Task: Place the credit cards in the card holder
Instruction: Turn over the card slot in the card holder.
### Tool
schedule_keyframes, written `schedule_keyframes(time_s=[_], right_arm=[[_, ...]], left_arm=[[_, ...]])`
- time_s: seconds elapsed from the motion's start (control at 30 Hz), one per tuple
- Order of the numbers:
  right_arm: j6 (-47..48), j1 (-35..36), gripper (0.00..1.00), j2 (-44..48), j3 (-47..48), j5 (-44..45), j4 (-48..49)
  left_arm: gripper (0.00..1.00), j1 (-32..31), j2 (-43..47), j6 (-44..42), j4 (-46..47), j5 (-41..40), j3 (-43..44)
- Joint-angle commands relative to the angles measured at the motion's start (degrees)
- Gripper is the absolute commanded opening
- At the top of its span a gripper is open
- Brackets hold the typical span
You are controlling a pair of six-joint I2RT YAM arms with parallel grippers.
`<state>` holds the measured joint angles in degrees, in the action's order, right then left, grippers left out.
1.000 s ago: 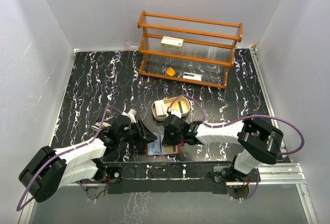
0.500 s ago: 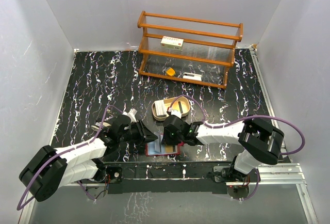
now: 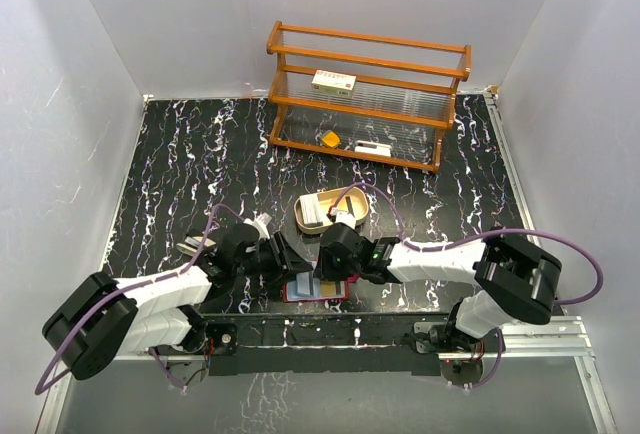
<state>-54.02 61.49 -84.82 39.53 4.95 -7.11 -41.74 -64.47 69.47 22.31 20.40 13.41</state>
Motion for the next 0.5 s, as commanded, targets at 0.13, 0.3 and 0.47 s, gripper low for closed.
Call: schedule_keyframes(time_s=[0.13,0.3,0.47], right_arm=[[0.5,0.3,0.17,3.2,-0.1,3.0,0.9],[0.7,0.3,0.17,5.8,-0.3,6.4,-1.9],[1.0,0.3,0.17,9.0,-0.9,9.4,-4.2]], left_arm=[[0.47,-2.3,-1.6,0.2,2.1,0.7,3.8],[0.49,-3.6,-2.2,-0.1,1.5,-0.2,5.1],[0.47,-4.5,-3.4,-0.3,1.7,-0.5,5.9]])
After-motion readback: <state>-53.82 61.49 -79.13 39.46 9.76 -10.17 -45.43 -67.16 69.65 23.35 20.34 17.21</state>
